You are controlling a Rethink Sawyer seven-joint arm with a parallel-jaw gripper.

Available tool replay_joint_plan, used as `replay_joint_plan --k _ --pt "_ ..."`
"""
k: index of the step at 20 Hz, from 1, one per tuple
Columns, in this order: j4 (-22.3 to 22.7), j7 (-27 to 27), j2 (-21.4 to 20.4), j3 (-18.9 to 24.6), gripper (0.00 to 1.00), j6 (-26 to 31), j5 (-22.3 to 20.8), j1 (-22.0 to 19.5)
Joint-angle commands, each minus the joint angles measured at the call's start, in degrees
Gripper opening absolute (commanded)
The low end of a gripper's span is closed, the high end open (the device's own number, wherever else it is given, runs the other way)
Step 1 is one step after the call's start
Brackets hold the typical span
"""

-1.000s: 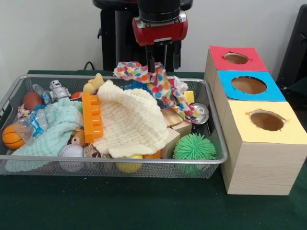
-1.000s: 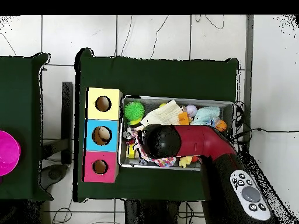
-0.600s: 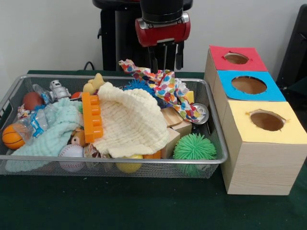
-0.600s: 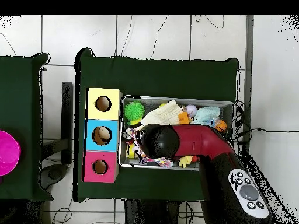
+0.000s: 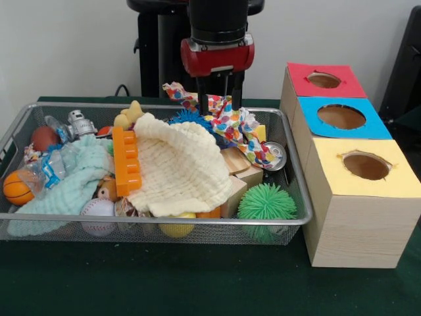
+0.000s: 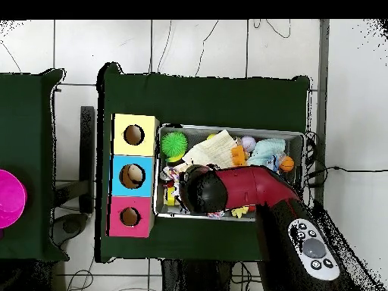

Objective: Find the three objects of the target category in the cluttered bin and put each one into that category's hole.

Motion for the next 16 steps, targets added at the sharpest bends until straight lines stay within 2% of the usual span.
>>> replay_joint_plan --k 1,4,9,16 --pt "5.6 3.7 4.1 -5.2 1.00 -7.8 -10.3 2.6" --pt "6.2 5.6 5.3 -7.4 1.00 -7.7 -10.5 3.5" --pt "7.2 7.5 5.8 -8.6 1.00 -7.3 -8.2 4.8" --pt "9.3 5.2 2.6 -7.7 1.00 -2.2 -4.6 5.1"
